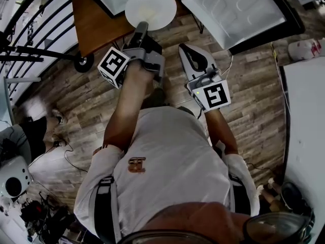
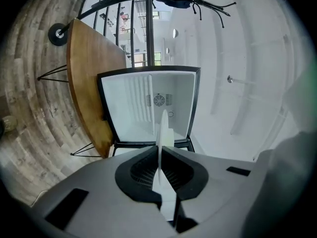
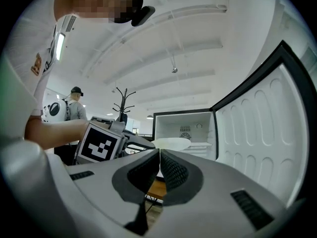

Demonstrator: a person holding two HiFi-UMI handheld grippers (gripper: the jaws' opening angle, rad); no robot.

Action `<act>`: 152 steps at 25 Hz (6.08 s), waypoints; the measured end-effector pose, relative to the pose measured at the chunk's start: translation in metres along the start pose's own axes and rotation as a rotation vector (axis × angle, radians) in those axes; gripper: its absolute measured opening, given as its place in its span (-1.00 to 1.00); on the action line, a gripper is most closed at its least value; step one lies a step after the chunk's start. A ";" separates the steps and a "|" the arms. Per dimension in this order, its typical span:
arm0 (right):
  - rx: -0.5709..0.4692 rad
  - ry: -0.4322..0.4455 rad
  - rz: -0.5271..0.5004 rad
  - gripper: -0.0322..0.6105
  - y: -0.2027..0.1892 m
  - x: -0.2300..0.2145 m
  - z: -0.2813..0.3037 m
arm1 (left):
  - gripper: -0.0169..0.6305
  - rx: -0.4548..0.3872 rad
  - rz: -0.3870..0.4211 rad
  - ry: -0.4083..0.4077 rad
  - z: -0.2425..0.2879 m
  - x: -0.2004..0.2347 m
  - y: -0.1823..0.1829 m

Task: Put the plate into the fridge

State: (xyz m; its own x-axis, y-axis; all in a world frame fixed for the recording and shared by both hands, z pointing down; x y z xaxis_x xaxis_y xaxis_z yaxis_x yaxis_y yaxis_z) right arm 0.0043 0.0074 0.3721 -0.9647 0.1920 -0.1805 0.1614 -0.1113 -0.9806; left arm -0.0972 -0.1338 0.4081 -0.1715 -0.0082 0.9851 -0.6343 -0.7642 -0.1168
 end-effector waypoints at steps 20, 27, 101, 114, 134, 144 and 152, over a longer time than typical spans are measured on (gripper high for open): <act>-0.041 -0.063 -0.075 -0.79 0.017 -0.023 0.009 | -0.87 0.039 0.028 -0.081 0.054 -0.025 -0.004; -0.068 -0.086 -0.088 -0.79 0.020 -0.029 0.013 | -0.87 0.052 0.047 -0.109 0.070 -0.039 -0.006; -0.061 0.101 -0.033 -0.79 0.049 -0.130 0.035 | -0.63 -0.005 0.066 0.003 0.190 -0.087 -0.035; -0.053 0.103 -0.026 -0.79 0.043 -0.133 0.037 | -0.49 0.033 0.082 -0.026 0.189 -0.082 -0.041; -0.083 0.094 -0.032 -0.79 0.058 -0.130 0.041 | -0.64 0.118 0.356 -0.325 0.125 -0.099 -0.052; -0.131 0.143 -0.006 -0.79 0.077 -0.103 0.044 | -0.88 0.092 0.960 -0.489 0.077 -0.127 -0.050; -0.164 0.160 -0.011 -0.79 0.084 -0.084 0.039 | -0.89 0.099 1.303 -0.547 0.048 -0.136 -0.061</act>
State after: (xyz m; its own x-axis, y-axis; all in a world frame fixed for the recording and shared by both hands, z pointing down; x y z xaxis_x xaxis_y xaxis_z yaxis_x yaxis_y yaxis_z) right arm 0.0906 -0.0556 0.3073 -0.9234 0.3460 -0.1664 0.1951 0.0494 -0.9795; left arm 0.0012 -0.1166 0.2878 -0.2603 -0.9596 0.1068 -0.1929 -0.0567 -0.9796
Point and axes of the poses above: the fingertips, and each gripper's own axes: z forward along the fingers, x to its left, y out of its top, the point moved 5 cm from there along -z, backward along the fingers, and after that the axes turned 7 degrees about z, right-handed, at the moved point
